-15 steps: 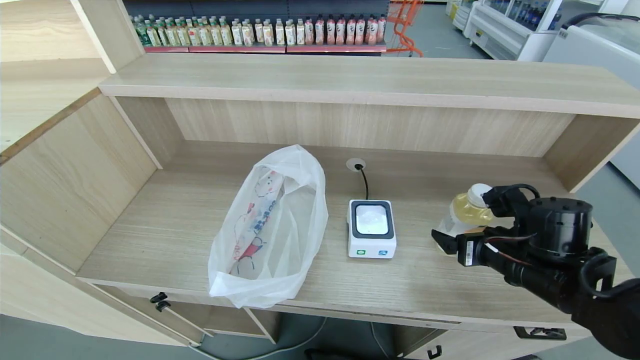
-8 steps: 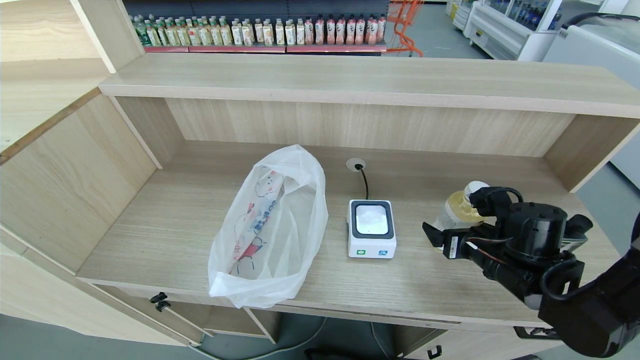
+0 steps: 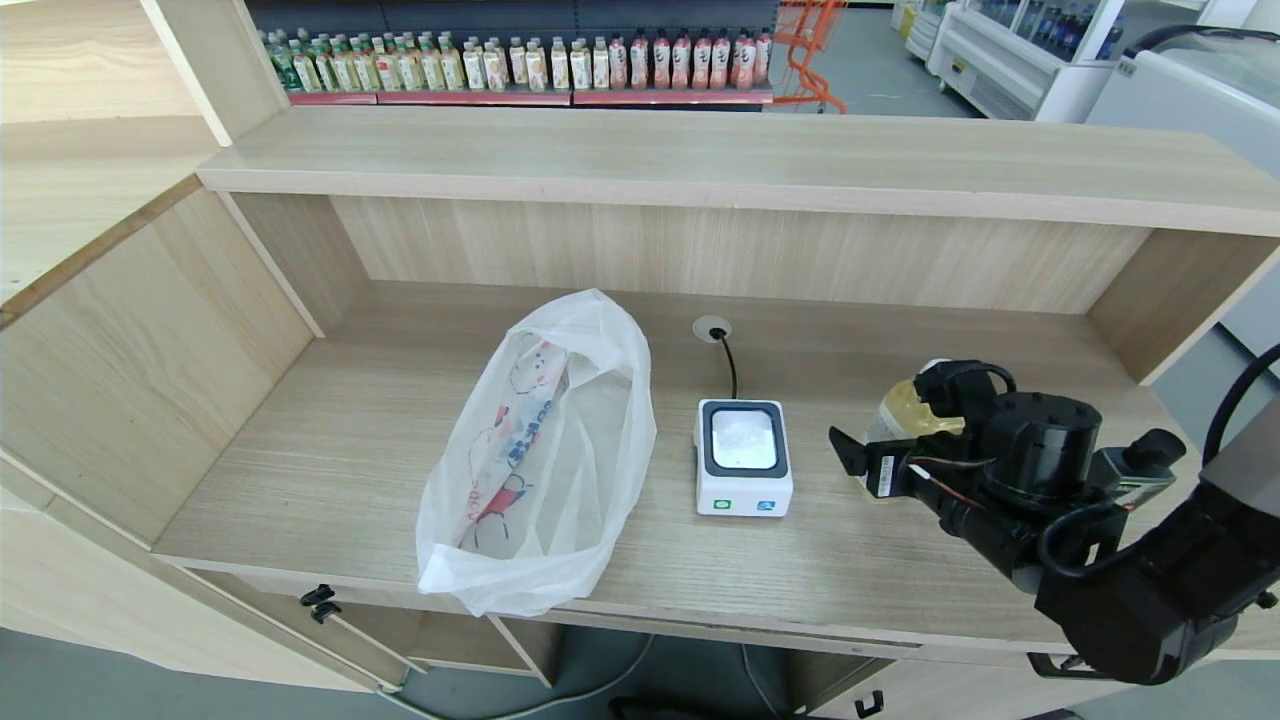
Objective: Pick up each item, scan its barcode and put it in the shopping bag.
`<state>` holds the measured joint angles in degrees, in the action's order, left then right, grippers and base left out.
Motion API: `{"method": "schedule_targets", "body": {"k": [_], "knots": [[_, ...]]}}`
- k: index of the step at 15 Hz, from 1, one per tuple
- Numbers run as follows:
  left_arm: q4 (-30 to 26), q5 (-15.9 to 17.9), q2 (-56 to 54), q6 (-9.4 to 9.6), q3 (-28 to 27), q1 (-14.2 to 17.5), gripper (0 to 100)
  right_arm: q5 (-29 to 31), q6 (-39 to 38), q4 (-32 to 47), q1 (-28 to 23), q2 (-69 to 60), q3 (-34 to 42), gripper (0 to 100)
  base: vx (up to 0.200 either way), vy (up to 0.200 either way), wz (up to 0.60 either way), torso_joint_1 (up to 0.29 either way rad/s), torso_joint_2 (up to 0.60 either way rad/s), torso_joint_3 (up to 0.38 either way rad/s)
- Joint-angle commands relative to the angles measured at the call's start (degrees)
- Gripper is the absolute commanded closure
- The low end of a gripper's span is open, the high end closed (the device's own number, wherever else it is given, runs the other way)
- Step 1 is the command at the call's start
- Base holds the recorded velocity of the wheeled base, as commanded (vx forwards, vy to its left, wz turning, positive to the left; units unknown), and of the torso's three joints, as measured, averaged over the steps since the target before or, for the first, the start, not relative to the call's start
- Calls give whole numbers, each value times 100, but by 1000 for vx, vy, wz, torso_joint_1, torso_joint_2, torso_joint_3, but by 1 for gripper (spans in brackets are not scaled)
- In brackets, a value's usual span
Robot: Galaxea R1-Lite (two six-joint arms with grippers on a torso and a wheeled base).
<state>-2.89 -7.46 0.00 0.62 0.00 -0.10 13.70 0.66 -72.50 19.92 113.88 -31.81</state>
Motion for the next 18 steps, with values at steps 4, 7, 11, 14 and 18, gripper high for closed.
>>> {"method": "schedule_targets", "body": {"k": [4,7,11,14,18], "knots": [[-1,-1,9,-1,0,1,0,-175,57,-1,-41,222,-274,100,0,0,0,0,0,0],[-1,-1,9,-1,0,1,0,-184,215,-1,-120,266,-432,100,0,0,0,0,0,0],[-1,-1,9,-1,0,1,0,-236,356,-1,-234,187,-432,100,0,0,0,0,0,0],[-1,-1,9,-1,0,1,0,-1414,180,781,-612,-806,-564,100,0,0,0,0,0,0],[-1,-1,9,-1,0,1,0,-4411,-787,4182,-1183,-3004,-1469,100,0,0,0,0,0,0]]}}
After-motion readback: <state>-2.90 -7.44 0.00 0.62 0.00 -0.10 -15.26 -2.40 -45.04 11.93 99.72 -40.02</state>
